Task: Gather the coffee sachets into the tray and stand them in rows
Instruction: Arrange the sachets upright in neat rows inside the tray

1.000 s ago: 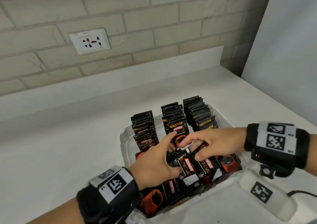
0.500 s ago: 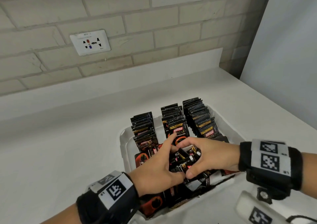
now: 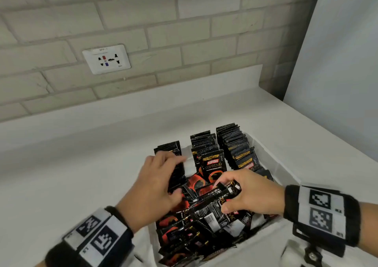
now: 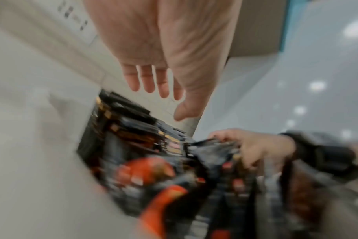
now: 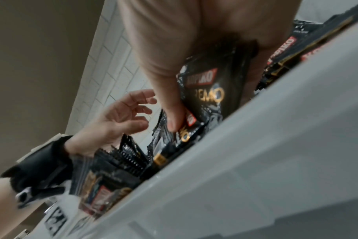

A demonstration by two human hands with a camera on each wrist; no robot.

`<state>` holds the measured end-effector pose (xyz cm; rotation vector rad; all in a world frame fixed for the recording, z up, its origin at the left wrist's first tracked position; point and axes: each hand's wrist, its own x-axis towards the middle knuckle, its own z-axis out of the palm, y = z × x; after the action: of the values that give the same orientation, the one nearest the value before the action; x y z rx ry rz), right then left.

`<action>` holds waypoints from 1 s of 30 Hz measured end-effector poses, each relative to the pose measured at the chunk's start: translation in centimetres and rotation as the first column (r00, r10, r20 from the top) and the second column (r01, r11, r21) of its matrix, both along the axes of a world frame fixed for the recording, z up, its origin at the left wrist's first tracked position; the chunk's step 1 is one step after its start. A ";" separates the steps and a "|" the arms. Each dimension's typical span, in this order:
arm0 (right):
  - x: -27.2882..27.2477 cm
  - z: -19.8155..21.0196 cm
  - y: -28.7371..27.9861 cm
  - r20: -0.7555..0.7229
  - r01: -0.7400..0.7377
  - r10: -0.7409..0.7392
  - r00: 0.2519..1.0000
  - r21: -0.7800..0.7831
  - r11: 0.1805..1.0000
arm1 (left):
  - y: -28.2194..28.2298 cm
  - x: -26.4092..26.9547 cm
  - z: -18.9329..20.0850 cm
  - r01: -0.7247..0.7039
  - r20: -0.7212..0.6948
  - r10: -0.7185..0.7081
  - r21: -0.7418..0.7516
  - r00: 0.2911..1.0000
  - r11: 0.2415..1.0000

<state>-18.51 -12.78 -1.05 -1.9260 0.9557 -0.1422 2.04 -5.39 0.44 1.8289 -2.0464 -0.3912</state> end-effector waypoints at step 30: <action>-0.3 -0.6 -0.5 -0.024 -0.065 0.065 0.998 0.010 0.998 | -6.5 3.0 -0.8 -0.017 0.322 -0.104 0.352 0.941 0.936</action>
<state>-18.84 -13.33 -1.64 -1.9514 0.9074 -0.0762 5.05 -11.88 -0.34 2.1898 -2.3730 -0.5140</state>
